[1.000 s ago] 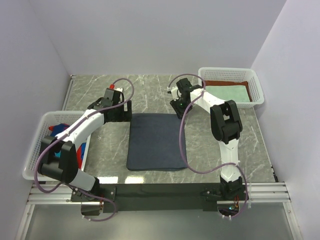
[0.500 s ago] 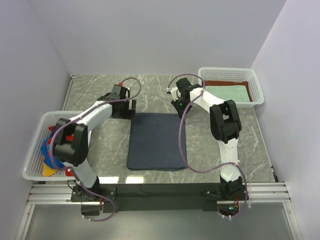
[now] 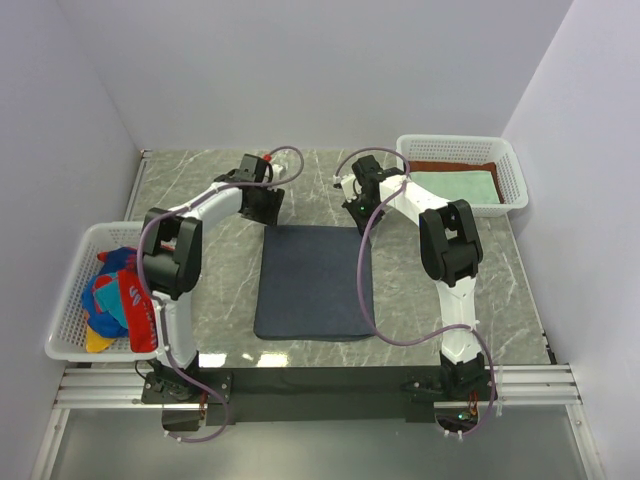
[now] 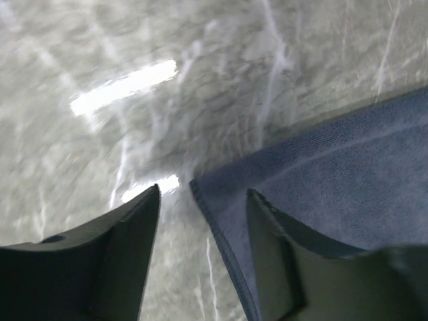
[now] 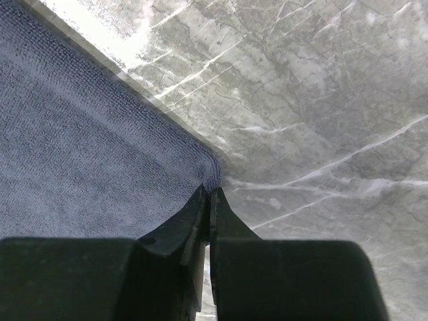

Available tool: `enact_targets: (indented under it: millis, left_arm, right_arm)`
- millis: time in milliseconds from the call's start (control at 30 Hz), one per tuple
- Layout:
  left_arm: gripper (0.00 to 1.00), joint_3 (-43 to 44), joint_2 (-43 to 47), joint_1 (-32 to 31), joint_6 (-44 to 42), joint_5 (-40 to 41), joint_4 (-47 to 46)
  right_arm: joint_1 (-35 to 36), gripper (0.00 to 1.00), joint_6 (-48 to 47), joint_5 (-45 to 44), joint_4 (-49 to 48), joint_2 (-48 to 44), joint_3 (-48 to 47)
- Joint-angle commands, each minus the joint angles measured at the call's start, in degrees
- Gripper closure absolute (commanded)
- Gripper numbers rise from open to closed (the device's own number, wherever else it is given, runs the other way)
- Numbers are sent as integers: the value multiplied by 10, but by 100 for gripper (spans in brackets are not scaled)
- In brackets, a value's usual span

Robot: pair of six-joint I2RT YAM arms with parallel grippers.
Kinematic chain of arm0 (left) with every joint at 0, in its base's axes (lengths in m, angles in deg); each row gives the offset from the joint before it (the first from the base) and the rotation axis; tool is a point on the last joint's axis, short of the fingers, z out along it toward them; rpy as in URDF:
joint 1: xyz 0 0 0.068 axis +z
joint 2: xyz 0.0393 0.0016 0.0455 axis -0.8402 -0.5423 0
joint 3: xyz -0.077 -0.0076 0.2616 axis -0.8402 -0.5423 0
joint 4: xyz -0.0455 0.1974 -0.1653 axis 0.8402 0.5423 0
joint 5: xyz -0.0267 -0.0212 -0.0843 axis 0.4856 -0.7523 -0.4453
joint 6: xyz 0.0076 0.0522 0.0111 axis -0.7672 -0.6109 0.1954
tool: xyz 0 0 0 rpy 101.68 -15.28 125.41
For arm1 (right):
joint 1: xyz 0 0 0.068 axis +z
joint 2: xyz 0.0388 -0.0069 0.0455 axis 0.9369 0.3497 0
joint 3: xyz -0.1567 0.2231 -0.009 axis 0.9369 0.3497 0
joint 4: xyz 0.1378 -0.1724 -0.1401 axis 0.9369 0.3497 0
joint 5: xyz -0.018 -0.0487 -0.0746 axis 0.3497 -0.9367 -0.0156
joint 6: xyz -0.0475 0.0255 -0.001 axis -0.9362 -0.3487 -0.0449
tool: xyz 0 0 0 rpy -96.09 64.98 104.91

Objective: Fold and stack the towels
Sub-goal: Fold the towel

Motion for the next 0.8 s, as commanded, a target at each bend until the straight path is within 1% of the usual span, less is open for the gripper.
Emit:
enact_targets:
  millis: [0,67,167,200,233,433,567,767]
  left_arm:
    - [45,38,-20,1,-59,-62,6]
    - [46,45,-33,1,-64,-66,5]
    - [49,50,-45,1,-76,-64,2]
    - [53,52,-48,1,-82,-67,2]
    - [54,54,-54,1,-85,-70,7]
    - [56,57,-68,6,-100,-93,24]
    - [57,38,-65,16,-100,-93,15]
    - [59,35,-67,33,-95,-85,8]
  right_arm:
    - [-6,97,-16,-31,12,2,0]
    - [-6,97,-16,-33,10,-1,4]
    - [-6,97,-16,-34,9,-2,6]
    - [-6,97,-17,-35,9,-1,6]
    - [-6,97,-17,-37,8,-2,6]
    - [-6,97,-15,-41,5,-4,11]
    - [-7,98,-15,-42,5,-4,12]
    - [-6,98,-15,-46,5,-5,13]
